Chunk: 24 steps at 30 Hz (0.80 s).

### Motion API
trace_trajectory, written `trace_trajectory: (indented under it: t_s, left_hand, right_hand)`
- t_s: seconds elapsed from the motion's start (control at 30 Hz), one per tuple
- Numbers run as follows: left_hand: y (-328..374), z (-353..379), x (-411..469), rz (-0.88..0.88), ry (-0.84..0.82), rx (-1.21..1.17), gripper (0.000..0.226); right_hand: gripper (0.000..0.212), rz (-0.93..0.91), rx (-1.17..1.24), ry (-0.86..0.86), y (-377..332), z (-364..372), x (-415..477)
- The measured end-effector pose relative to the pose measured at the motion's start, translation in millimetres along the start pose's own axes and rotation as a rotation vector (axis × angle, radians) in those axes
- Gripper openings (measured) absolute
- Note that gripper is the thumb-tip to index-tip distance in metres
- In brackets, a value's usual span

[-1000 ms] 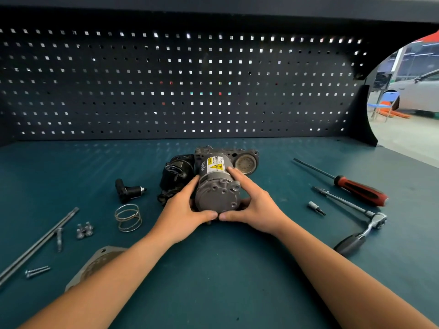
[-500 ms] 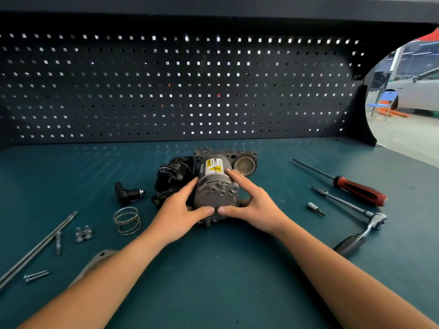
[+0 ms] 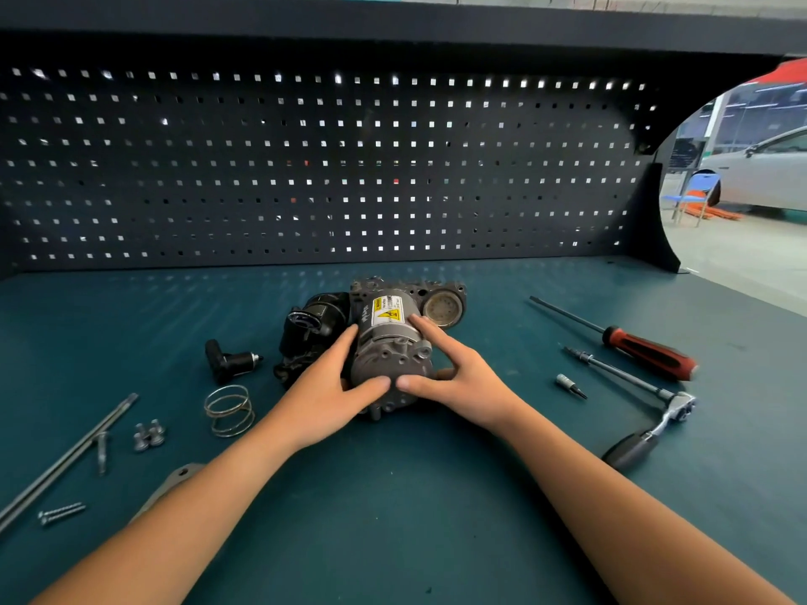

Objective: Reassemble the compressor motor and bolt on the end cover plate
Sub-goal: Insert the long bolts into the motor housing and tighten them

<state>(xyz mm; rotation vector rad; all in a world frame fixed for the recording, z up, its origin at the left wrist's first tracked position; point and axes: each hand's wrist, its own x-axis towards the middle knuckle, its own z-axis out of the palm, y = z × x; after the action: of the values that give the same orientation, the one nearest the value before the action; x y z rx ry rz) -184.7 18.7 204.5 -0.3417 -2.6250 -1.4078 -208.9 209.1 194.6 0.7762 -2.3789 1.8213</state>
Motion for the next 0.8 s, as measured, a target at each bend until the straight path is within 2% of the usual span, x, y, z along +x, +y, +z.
trace_trajectory:
  t_s: [0.2, 0.5, 0.67, 0.8]
  left_hand:
    - [0.7, 2.1, 0.6, 0.017, 0.066, 0.078, 0.073]
    - [-1.2, -3.5, 3.9, 0.026, 0.095, 0.043, 0.071]
    - [-1.4, -4.2, 4.4, 0.041, 0.090, 0.070, 0.073]
    - [1.4, -4.0, 4.8, 0.039, 0.077, 0.126, 0.074]
  right_hand:
    - [0.072, -0.041, -0.064, 0.048, 0.1, 3.0, 0.0]
    - [0.071, -0.033, -0.087, 0.052, 2.1, 8.5, 0.0]
    - [0.089, -0.030, -0.146, 0.033, 4.9, 8.4, 1.4]
    - [0.090, -0.045, -0.168, 0.050, 6.5, 10.2, 1.1]
